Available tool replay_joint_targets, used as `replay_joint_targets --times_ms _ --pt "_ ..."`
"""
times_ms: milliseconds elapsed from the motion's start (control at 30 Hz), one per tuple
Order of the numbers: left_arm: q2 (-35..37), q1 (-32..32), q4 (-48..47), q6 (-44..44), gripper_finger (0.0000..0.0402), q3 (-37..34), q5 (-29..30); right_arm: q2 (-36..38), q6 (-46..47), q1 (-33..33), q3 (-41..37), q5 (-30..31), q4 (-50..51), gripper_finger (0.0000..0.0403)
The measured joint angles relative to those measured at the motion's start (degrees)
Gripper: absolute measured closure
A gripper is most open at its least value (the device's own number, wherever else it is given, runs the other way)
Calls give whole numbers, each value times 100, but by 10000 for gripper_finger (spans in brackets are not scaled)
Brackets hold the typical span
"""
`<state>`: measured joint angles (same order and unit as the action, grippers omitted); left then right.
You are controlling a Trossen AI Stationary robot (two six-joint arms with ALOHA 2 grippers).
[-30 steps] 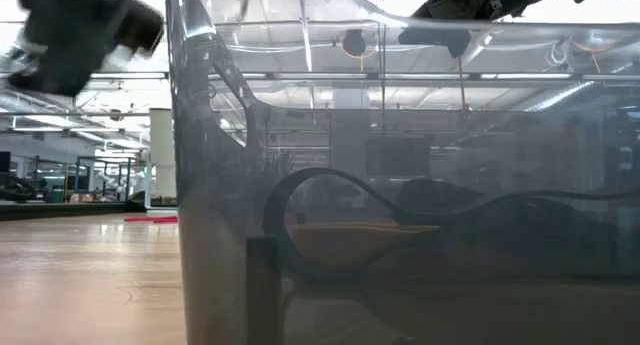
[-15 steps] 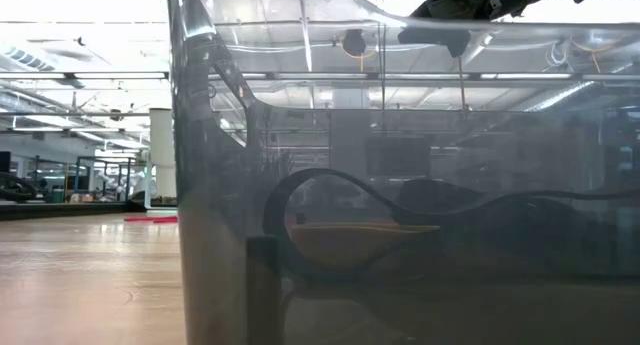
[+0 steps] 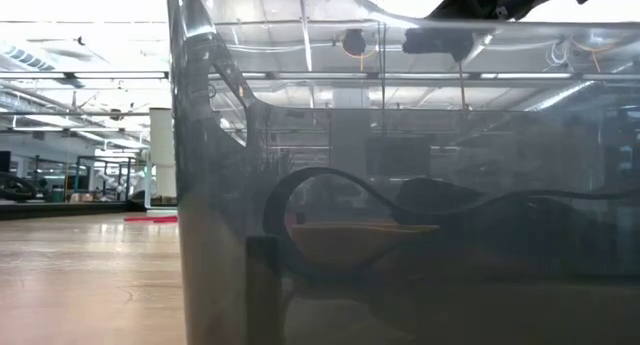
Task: Pick and place rubber bands into bin
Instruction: Put the black rubber band into the black transparent bin
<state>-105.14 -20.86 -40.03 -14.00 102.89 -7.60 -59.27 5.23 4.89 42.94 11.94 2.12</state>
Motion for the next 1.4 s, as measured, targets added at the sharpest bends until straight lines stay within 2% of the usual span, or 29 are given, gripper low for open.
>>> replay_joint_targets --times_ms 233,600,767,1000,1300,1400 --pt "-894 -5 32 -32 395 2 -12 0 -161 47 0 -8 157 261" --pt "-1970 -38 25 -761 395 -4 -570 0 -180 46 0 -6 161 261" --pt "-2039 -57 24 -836 383 -16 -566 0 -187 47 0 -6 161 261" --pt "-1959 22 72 -1217 379 -30 -250 0 -185 47 0 -4 161 261" --pt "-1965 59 28 -1338 375 -31 -286 0 -185 47 0 -4 163 261" --pt "-1965 61 34 -1359 361 -31 -289 0 -185 47 0 -4 163 261"
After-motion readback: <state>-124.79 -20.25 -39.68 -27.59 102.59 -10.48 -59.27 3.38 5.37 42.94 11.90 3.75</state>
